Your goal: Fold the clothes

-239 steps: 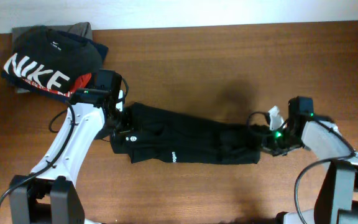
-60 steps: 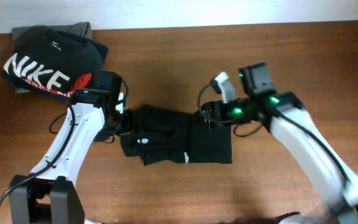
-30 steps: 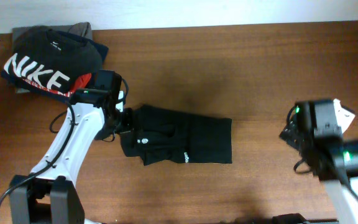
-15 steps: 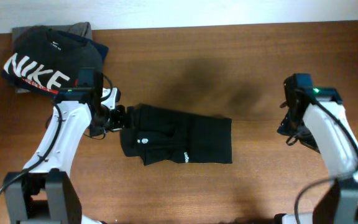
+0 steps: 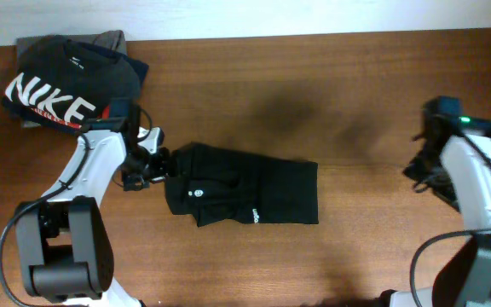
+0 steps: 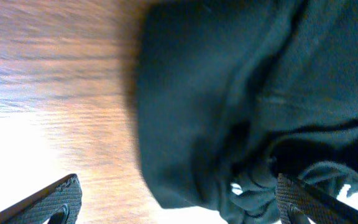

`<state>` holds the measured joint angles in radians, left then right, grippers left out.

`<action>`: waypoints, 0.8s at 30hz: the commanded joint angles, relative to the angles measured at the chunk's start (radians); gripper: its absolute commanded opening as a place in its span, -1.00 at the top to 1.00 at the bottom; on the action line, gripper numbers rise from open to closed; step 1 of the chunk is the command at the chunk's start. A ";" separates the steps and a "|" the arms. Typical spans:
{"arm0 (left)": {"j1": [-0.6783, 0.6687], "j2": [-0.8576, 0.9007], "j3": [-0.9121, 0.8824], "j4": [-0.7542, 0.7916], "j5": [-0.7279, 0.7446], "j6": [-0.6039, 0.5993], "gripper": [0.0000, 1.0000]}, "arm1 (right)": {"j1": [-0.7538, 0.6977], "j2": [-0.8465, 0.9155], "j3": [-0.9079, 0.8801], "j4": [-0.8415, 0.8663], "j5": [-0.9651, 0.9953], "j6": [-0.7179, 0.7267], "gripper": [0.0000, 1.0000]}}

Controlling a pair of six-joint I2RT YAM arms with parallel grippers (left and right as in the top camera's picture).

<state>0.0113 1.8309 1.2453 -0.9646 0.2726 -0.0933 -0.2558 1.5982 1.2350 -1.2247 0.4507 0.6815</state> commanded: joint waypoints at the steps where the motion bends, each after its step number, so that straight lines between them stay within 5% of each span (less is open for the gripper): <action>1: 0.024 0.009 -0.002 0.020 -0.009 0.020 -0.97 | -0.099 -0.039 0.028 0.006 -0.032 0.015 -0.98; 9: 0.024 0.017 -0.002 0.048 0.085 0.042 -0.96 | -0.218 -0.038 0.027 0.014 -0.093 0.015 -0.98; 24: 0.022 0.129 -0.004 0.068 0.193 0.098 -0.95 | -0.223 -0.038 0.027 0.014 -0.103 0.015 -0.98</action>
<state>0.0349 1.9305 1.2453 -0.8993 0.4412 -0.0250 -0.4747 1.5787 1.2446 -1.2133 0.3489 0.6815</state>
